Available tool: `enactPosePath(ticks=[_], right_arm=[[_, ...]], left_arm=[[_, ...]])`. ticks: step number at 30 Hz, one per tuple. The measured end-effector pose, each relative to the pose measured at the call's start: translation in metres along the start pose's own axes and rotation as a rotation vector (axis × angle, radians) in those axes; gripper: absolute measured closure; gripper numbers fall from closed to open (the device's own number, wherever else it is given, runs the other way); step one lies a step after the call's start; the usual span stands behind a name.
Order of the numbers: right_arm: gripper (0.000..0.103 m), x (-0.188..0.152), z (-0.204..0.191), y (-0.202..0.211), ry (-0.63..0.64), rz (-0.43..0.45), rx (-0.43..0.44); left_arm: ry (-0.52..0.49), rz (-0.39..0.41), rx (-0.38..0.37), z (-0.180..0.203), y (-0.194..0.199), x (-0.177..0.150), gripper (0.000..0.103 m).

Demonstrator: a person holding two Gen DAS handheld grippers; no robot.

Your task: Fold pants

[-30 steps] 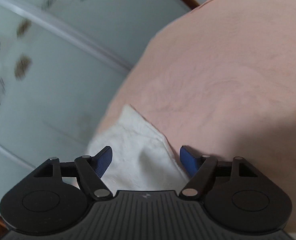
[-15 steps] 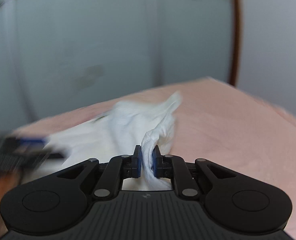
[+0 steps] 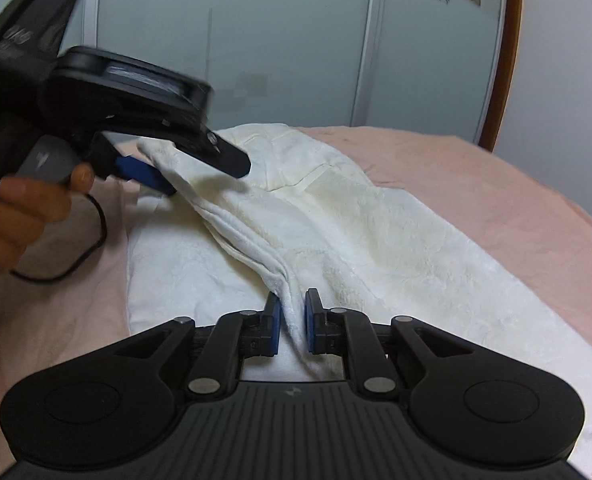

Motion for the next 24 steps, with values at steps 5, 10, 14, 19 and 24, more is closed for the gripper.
enactPosePath(ticks=[5,10,14,19,24], right_arm=[[0.061,-0.011,-0.013,0.006,0.139,-0.004,-0.187],[0.063,-0.038,0.011,0.022,0.231,-0.116,-0.4],[0.09,-0.052,0.03,0.023,0.169,-0.171,-0.467],[0.093,-0.047,0.024,0.052,0.047,-0.127,-0.367],[0.094,-0.04,-0.011,0.106,0.004,-0.095,-0.229]], left_arm=[[-0.007,-0.022,0.066,-0.009,-0.005,0.008,0.086],[-0.052,-0.005,0.055,-0.015,0.004,0.005,0.088],[-0.099,0.009,0.068,-0.007,0.005,0.004,0.09],[-0.147,0.035,0.07,-0.008,0.012,0.013,0.09],[-0.138,0.04,0.092,-0.024,0.016,0.027,0.09]])
Point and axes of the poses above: each gripper's, at about its wrist camera, not at the fingertips, and y roughly against the way its jaws point, z to its right, x to its top, the point moved 3 cm from there along -y, roughly the way its jaws point, and after that the axes turned 8 degrees about -x, right-handed, at the moved point
